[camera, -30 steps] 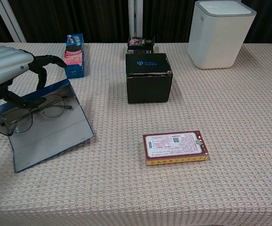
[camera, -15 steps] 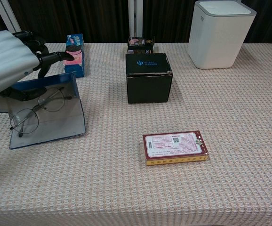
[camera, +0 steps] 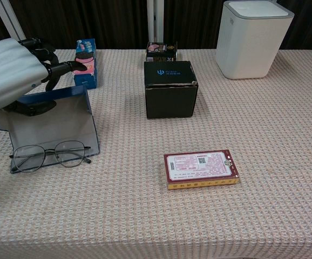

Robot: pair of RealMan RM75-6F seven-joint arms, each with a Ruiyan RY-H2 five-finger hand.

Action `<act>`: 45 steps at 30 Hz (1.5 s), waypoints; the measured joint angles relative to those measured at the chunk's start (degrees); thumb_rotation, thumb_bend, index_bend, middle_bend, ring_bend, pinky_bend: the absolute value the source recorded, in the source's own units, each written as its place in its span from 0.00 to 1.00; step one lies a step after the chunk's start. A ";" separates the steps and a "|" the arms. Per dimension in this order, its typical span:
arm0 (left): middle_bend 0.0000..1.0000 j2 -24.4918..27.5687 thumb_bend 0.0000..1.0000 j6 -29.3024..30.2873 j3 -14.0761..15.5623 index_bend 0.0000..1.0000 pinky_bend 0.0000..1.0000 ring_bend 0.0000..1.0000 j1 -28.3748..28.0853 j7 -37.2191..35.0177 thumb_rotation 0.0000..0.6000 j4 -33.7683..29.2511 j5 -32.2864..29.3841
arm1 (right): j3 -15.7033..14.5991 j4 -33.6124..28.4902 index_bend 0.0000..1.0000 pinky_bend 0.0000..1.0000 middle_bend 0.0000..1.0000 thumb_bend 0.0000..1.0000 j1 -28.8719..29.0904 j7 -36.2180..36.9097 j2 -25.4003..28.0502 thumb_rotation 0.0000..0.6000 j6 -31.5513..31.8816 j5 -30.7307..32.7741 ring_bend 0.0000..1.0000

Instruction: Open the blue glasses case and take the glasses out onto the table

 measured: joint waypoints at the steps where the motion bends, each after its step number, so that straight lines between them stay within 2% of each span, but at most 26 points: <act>1: 0.59 -0.09 0.43 -0.37 -0.20 0.15 0.20 0.31 -0.12 -0.49 1.00 0.44 -0.36 | -0.01 0.00 0.00 0.00 0.00 0.29 0.02 -0.04 -0.02 1.00 -0.02 -0.01 0.00; 4: 0.58 -0.45 0.43 -1.91 -0.83 0.15 0.20 0.30 -0.65 -2.98 1.00 1.86 -1.63 | 0.02 -0.01 0.00 0.00 0.00 0.29 0.01 -0.11 -0.03 1.00 0.00 0.08 0.00; 6: 0.52 -0.66 0.42 -3.52 -1.18 0.13 0.19 0.26 -1.03 -5.46 1.00 2.47 -2.80 | 0.05 -0.01 0.00 0.00 0.00 0.29 0.01 -0.14 -0.04 1.00 -0.02 0.20 0.00; 7: 0.45 -0.71 0.41 -4.44 -1.32 0.09 0.18 0.22 -1.20 -6.63 1.00 2.65 -3.42 | 0.05 0.01 0.00 0.00 0.00 0.29 0.00 -0.16 -0.06 1.00 -0.05 0.26 0.00; 9: 0.25 -0.70 0.33 -7.10 -1.68 0.01 0.16 0.11 -1.55 -8.65 1.00 2.81 -5.20 | 0.03 0.06 0.00 0.00 0.00 0.29 0.01 -0.21 -0.10 1.00 -0.13 0.33 0.00; 11: 0.07 -0.57 0.25 -9.71 -2.27 0.00 0.14 0.04 -1.78 -9.44 1.00 2.51 -7.69 | 0.03 0.13 0.00 0.00 0.00 0.29 0.04 -0.24 -0.13 1.00 -0.24 0.44 0.00; 13: 0.01 -0.41 0.22 -11.14 -3.02 0.00 0.13 0.02 -1.82 -10.08 1.00 1.69 -9.95 | 0.06 0.22 0.00 0.00 0.00 0.29 0.07 -0.25 -0.15 1.00 -0.33 0.57 0.00; 19: 0.00 0.33 0.20 -11.53 -5.68 0.00 0.13 0.01 -0.72 -12.20 1.00 -3.13 -15.06 | 0.14 0.49 0.00 0.00 0.00 0.29 0.24 -0.08 -0.25 1.00 -0.68 0.74 0.00; 22: 0.08 1.22 0.23 -11.19 -6.56 0.01 0.16 0.02 0.31 -12.63 1.00 -7.32 -17.25 | 0.13 0.70 0.00 0.00 0.00 0.29 0.30 0.07 -0.36 1.00 -0.76 0.70 0.00; 25: 0.21 2.93 0.28 -10.63 -7.03 0.11 0.25 0.12 1.62 -12.27 1.00 -13.52 -19.27 | 0.18 0.88 0.00 0.00 0.00 0.29 0.36 0.41 -0.44 1.00 -0.84 0.67 0.00; 29: 0.30 6.35 0.29 -9.33 -6.62 0.22 0.30 0.20 4.10 -9.55 1.00 -24.35 -21.90 | 0.18 1.12 0.00 0.00 0.00 0.29 0.34 1.20 -0.44 1.00 -0.82 0.40 0.00; 35: 0.32 10.56 0.30 -7.93 -4.11 0.23 0.31 0.21 8.05 -3.01 1.00 -38.23 -27.42 | 0.19 0.57 0.00 0.00 0.00 0.29 0.24 1.57 0.12 1.00 -0.40 -0.23 0.00; 38: 0.32 11.00 0.30 -8.08 -2.31 0.23 0.31 0.21 9.39 -0.79 1.00 -40.59 -29.60 | 0.04 0.01 0.00 0.00 0.00 0.29 0.09 1.52 0.34 1.00 0.22 -1.01 0.00; 45: 0.32 7.18 0.30 -9.27 -1.50 0.23 0.29 0.21 9.70 -0.56 1.00 -38.67 -31.35 | 0.03 -0.42 0.00 0.00 0.00 0.29 0.00 1.55 0.56 1.00 0.20 -0.82 0.00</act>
